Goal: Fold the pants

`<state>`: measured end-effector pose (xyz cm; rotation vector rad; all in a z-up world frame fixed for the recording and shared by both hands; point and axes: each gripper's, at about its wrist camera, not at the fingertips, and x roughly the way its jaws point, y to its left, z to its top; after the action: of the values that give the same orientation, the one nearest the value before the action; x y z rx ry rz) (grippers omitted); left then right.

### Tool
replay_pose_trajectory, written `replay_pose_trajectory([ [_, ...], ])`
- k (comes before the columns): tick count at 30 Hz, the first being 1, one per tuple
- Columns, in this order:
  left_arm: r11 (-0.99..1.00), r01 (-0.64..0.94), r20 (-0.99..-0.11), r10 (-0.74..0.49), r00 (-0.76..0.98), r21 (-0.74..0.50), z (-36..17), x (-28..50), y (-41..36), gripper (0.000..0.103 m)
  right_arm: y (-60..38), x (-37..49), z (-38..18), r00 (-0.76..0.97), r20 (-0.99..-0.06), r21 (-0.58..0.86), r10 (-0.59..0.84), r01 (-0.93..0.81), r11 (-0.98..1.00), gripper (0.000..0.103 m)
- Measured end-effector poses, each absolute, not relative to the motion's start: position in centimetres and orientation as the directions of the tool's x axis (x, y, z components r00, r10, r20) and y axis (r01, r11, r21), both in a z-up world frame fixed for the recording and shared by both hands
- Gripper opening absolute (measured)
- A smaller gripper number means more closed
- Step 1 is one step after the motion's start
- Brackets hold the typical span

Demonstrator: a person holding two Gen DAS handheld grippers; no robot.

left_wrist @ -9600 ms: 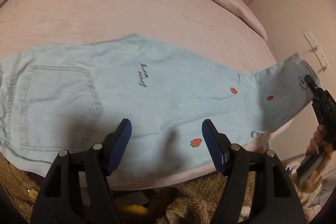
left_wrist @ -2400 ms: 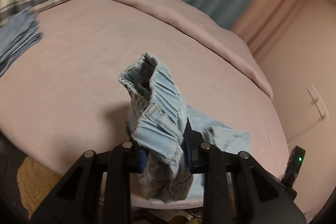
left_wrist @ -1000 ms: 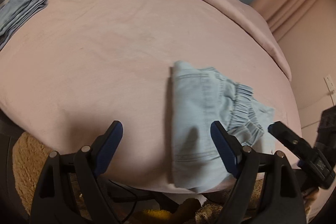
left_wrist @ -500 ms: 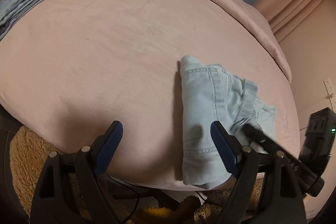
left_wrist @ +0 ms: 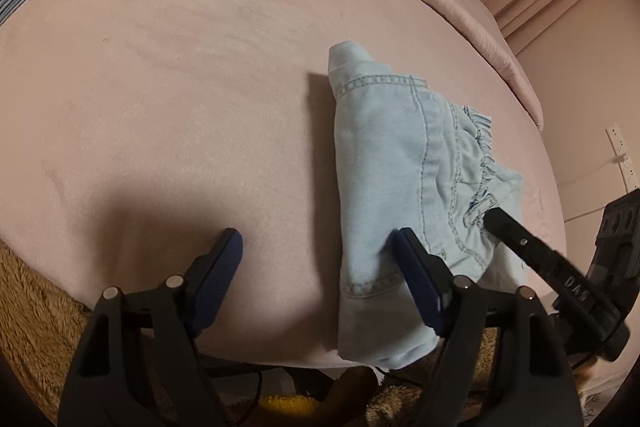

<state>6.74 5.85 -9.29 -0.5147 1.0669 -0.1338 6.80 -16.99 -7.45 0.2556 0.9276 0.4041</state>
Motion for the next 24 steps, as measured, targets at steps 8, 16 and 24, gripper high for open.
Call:
replay_pose_trajectory([
  [8,0.877,-0.137,-0.8,-0.344,0.491,-0.461,-9.3,6.6,5.8,0.077,-17.2,6.7,-7.5,0.535,-0.75,0.352,0.389,-0.175,0.919,0.048],
  [16,0.877,-0.136,-0.8,-0.344,0.492,-0.46,-9.2,6.6,5.8,0.077,-16.3,8.1,-9.6,0.411,-0.727,0.513,0.55,-0.207,0.833,0.046],
  [24,0.881,-0.135,-0.77,-0.311,0.557,-0.453,-6.2,5.8,7.1,0.072,-14.9,6.7,-6.1,0.528,-0.702,0.394,0.478,-0.272,0.878,0.031],
])
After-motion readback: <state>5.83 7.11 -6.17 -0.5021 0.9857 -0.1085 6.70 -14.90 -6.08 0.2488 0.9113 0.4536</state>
